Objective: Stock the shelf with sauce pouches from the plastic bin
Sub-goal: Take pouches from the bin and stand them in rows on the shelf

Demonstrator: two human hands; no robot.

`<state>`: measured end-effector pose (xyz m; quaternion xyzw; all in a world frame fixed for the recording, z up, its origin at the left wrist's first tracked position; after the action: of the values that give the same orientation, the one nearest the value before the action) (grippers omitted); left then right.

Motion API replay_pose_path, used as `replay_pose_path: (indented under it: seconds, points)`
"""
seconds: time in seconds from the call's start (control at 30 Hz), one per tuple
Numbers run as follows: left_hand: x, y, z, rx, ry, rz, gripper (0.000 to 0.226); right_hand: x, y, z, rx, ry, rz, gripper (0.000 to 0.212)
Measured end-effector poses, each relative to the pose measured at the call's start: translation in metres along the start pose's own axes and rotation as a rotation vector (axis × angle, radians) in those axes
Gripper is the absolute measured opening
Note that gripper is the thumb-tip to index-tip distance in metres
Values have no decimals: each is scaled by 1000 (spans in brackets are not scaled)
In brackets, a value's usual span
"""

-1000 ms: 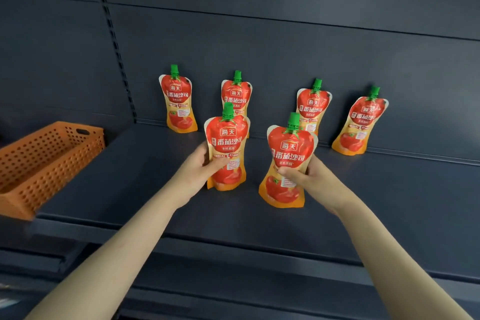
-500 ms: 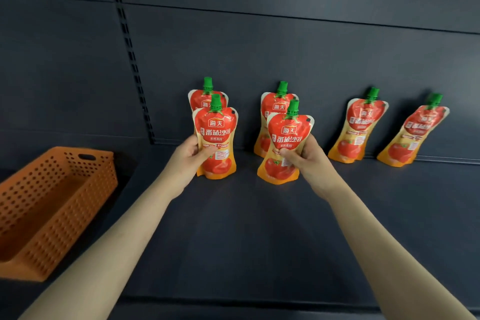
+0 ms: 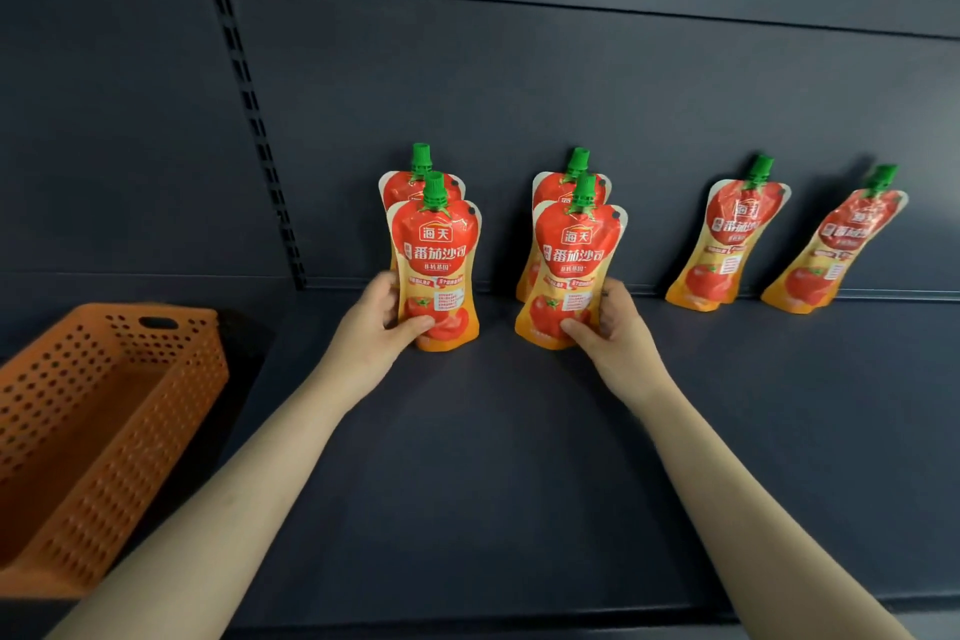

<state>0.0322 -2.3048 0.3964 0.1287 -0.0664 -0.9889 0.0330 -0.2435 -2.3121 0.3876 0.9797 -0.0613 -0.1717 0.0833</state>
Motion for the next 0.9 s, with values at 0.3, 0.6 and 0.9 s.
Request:
replay_pose_path:
  seconds: [0.3, 0.6, 0.9]
  points:
    - [0, 15, -7, 27, 69, 146, 44, 9, 13, -1, -42, -51, 68, 43]
    - [1, 23, -8, 47, 64, 246, 41, 13, 19, 0, -57, -86, 124, 50]
    - [1, 25, -8, 59, 59, 208, 43, 13, 18, 2, -56, -122, 120, 51]
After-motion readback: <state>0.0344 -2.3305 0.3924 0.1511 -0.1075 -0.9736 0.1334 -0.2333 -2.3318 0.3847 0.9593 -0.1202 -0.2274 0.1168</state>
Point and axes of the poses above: each hand's wrist, its own y-axis towards the middle knuckle, its own x-axis out of the palm, z = x × y, the point moved 1 cm from there along y, towards the middle knuckle, and after that the axes turned 5 degrees about z, right-handed, at the moved point
